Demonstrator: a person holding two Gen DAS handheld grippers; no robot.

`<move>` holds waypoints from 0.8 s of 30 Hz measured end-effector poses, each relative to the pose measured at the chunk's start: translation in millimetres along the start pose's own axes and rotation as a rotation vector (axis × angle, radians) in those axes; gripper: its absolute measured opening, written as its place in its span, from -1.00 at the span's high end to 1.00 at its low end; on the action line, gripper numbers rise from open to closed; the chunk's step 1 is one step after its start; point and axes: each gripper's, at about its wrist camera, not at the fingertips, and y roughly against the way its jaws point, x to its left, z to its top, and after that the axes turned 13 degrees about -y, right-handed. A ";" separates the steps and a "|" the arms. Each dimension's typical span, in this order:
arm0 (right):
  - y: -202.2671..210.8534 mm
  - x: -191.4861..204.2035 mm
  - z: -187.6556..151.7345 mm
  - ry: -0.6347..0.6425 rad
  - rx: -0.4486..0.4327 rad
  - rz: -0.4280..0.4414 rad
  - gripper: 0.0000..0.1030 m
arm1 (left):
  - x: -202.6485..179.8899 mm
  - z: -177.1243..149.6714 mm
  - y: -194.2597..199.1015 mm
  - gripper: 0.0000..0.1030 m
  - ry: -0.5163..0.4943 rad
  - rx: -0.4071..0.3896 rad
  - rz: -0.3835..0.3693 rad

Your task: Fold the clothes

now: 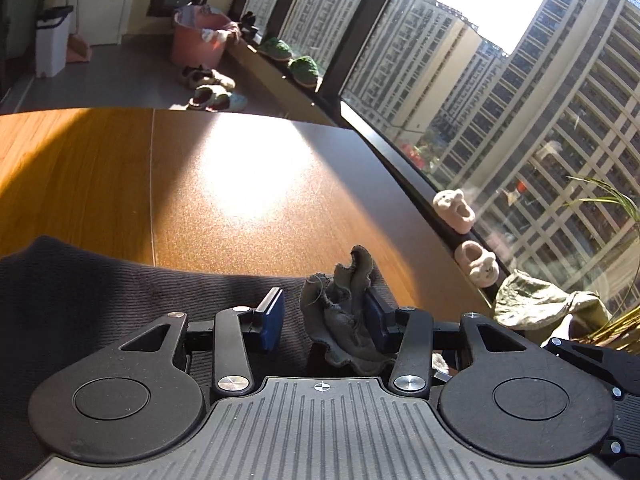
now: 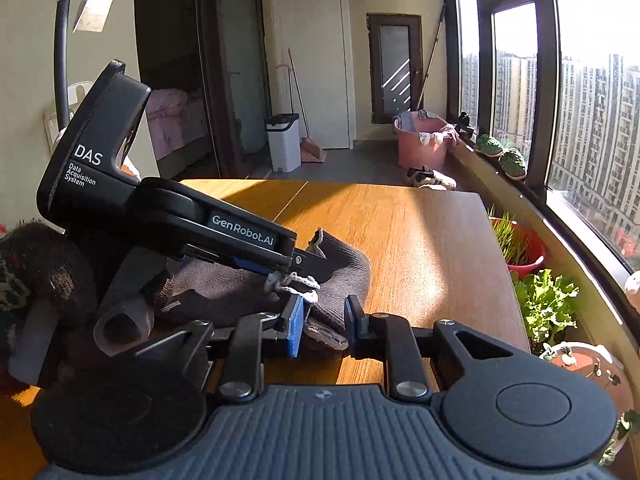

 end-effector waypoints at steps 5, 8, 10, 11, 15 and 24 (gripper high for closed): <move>-10.5 -41.3 6.3 -0.330 0.007 0.023 0.43 | 6.0 -4.7 1.8 0.05 0.015 -0.014 -0.012; -26.3 -41.8 1.3 -0.384 0.039 0.047 0.19 | 11.9 -8.0 5.0 0.05 0.046 -0.020 -0.029; -41.3 -41.8 -0.2 -0.397 0.069 0.063 0.08 | 16.1 -9.5 6.2 0.05 0.067 -0.024 -0.040; -47.6 -39.7 -1.3 -0.401 0.087 0.069 0.09 | 18.2 -9.5 7.8 0.09 0.079 -0.024 -0.044; -47.2 -13.6 -0.8 -0.243 0.075 0.014 0.27 | 24.5 -5.8 25.9 0.09 0.116 -0.050 -0.045; -48.6 41.3 -7.5 0.079 0.014 -0.139 0.26 | 11.8 3.7 21.6 0.00 0.146 -0.036 -0.161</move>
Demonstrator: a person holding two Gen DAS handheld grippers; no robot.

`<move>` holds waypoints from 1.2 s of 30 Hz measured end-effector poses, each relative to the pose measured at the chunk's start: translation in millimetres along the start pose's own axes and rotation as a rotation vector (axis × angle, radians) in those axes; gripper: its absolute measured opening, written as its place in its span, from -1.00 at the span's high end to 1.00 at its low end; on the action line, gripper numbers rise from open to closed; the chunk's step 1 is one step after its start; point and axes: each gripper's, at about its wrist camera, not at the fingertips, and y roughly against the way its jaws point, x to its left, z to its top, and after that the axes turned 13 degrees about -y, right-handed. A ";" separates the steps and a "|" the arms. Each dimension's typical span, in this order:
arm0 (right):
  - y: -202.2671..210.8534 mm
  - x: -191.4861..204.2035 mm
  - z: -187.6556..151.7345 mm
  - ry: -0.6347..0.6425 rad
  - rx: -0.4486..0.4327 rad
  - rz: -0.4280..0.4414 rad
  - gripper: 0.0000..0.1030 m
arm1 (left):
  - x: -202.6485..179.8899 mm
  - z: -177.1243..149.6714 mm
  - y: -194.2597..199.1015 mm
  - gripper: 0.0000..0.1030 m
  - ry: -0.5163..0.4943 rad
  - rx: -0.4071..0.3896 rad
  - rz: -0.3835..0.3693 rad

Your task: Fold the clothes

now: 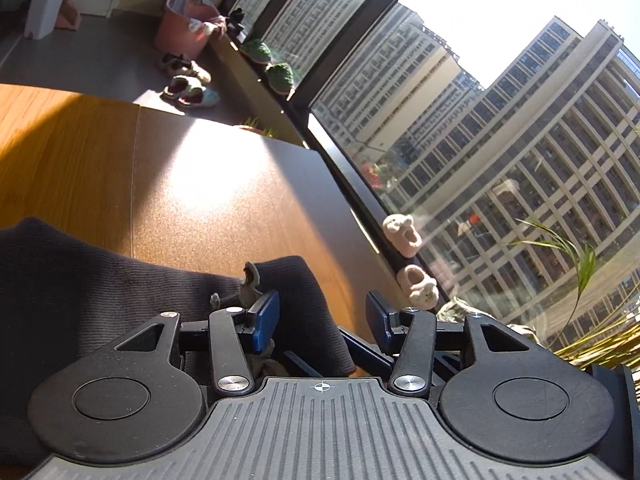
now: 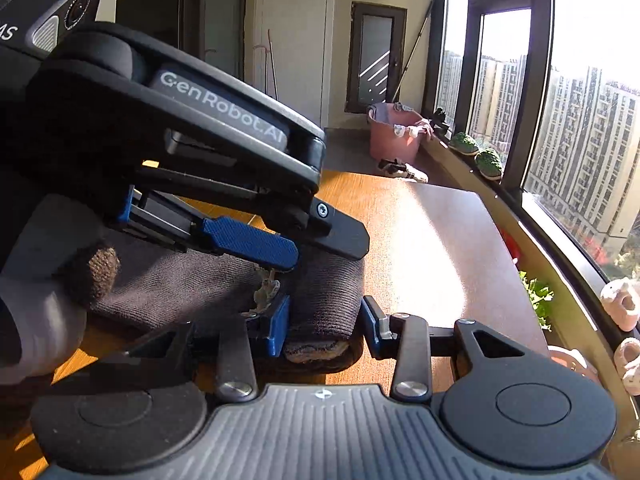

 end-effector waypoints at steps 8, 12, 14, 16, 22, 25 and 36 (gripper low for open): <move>-2.0 -40.1 -4.6 -0.362 0.035 0.090 -0.02 | 22.7 -9.6 -15.0 0.29 0.088 0.009 -0.026; -9.9 -48.2 -4.9 -0.476 0.047 0.134 0.24 | 21.0 -11.1 -14.0 0.23 0.077 0.004 -0.022; -7.9 -47.7 -3.5 -0.429 0.043 0.131 0.30 | 12.6 -11.0 -15.1 0.02 0.043 0.002 -0.022; 0.4 -41.8 -1.0 -0.328 0.027 0.101 0.33 | 3.8 -10.9 -16.4 -0.12 0.011 0.001 -0.026; 21.2 -25.0 7.4 -0.028 -0.040 -0.078 0.33 | -12.7 -7.3 -12.1 -0.43 -0.021 -0.019 -0.065; 19.3 -8.4 9.2 0.118 -0.041 -0.142 0.33 | -8.4 -0.7 -5.1 -0.46 -0.008 -0.037 -0.065; 21.2 23.5 -16.1 0.346 -0.083 -0.135 0.18 | -6.9 -1.0 -32.2 -0.28 -0.030 0.049 -0.001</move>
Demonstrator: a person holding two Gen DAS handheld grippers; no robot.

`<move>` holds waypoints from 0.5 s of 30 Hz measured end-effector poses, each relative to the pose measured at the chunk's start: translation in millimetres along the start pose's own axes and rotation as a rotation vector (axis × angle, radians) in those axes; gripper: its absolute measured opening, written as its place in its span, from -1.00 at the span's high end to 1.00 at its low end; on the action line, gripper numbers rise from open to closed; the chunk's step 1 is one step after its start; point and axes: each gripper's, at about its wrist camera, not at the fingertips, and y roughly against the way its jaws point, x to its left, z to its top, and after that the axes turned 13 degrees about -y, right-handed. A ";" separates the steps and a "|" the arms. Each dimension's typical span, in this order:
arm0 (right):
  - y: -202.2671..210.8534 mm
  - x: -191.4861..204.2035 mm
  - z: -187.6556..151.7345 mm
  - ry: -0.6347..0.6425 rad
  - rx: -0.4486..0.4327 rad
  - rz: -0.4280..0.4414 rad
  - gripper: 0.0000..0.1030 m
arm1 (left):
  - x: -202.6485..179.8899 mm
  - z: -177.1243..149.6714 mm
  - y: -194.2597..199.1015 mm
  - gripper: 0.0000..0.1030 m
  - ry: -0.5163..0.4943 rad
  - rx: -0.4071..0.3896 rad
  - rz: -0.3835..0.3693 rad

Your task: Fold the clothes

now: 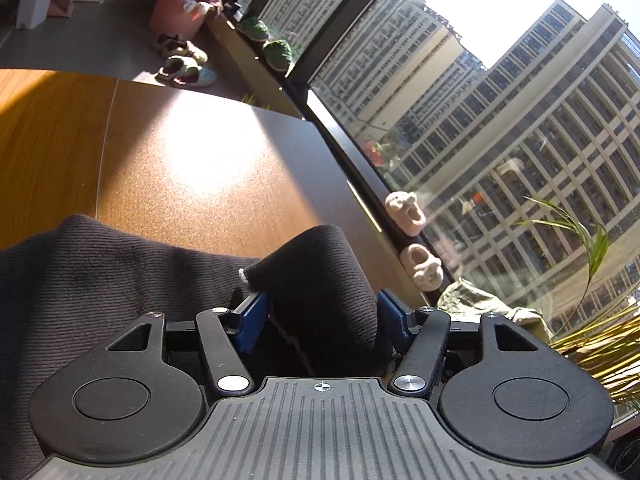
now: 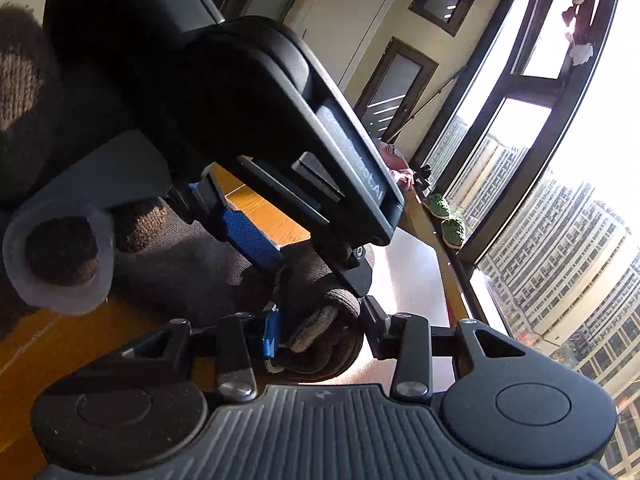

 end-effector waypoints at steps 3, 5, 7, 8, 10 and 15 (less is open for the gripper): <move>4.9 -17.2 3.9 -0.154 0.007 0.068 0.08 | -2.9 -2.4 -2.2 -0.29 -0.026 0.003 0.018; 7.6 -20.3 4.9 -0.201 -0.003 0.088 0.08 | -6.8 -4.2 -1.4 -0.29 -0.043 0.004 0.031; 6.6 -19.2 6.0 -0.208 -0.020 0.084 0.08 | -6.9 -5.7 -0.7 -0.30 -0.044 0.004 0.035; 6.0 -18.6 6.5 -0.210 -0.029 0.082 0.08 | -5.9 -6.3 -0.2 -0.32 -0.039 0.005 0.034; 6.4 -18.1 5.6 -0.214 -0.025 0.084 0.08 | -2.5 -8.1 3.6 -0.33 -0.029 0.004 0.030; 4.1 -24.1 4.2 -0.210 0.005 0.081 0.08 | 4.2 -12.2 14.3 -0.33 -0.006 -0.010 0.023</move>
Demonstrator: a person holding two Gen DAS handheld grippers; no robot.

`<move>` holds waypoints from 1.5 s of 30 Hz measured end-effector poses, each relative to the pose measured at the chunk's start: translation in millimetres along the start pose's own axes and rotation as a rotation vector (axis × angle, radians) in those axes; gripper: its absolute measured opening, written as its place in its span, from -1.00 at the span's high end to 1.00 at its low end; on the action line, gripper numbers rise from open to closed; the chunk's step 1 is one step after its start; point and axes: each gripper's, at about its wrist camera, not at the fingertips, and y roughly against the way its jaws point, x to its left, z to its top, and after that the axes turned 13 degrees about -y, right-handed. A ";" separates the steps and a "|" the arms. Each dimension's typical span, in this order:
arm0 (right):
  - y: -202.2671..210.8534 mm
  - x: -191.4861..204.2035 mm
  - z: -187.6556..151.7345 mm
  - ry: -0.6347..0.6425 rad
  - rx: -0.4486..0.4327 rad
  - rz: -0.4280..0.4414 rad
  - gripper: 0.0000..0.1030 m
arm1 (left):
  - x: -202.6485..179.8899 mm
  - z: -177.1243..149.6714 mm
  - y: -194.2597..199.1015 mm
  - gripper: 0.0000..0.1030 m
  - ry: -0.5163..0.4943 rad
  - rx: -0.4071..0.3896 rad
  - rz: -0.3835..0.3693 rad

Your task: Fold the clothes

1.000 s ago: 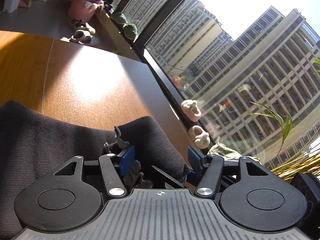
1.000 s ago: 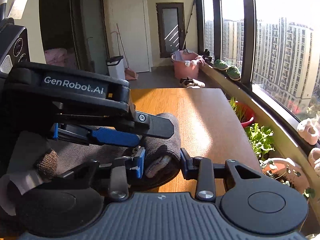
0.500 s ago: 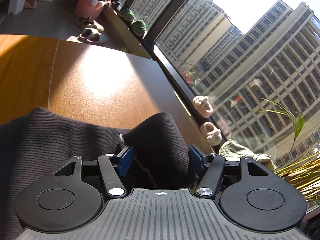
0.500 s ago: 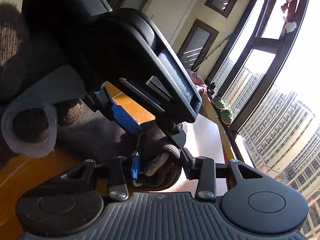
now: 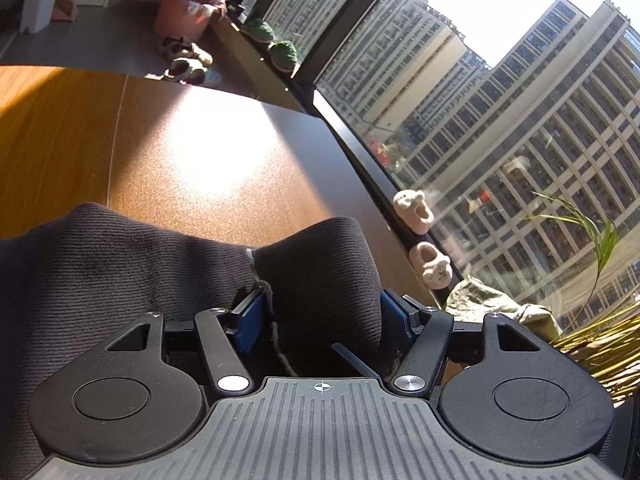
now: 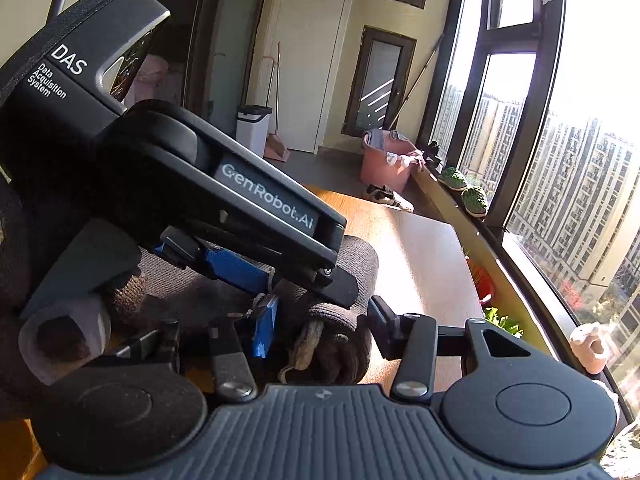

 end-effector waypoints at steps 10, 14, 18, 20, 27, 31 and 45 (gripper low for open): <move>-0.8 -7.1 0.2 -0.119 -0.016 0.048 0.13 | 29.1 -12.0 15.2 -0.36 0.113 -0.031 -0.042; -8.7 9.1 -5.1 0.018 -0.014 -0.031 0.17 | 26.8 -10.2 22.2 -0.31 0.123 -0.032 -0.031; -6.2 4.7 -13.4 0.003 0.007 -0.062 0.17 | 18.1 -6.1 28.0 -0.17 0.103 -0.042 -0.064; -6.2 -7.2 -9.8 -0.081 0.012 -0.042 0.17 | 12.7 -4.4 18.3 -0.03 0.091 -0.017 -0.071; -31.0 -44.4 1.7 -0.398 0.058 0.040 0.01 | 23.0 -6.1 -1.8 -0.02 0.164 0.010 -0.090; -36.0 -27.1 6.3 -0.235 0.042 -0.005 0.30 | 26.4 -3.8 17.7 0.03 0.146 -0.024 -0.058; -2.5 62.1 -21.5 0.438 -0.024 -0.038 0.25 | 23.2 3.5 26.9 0.22 0.084 -0.037 0.003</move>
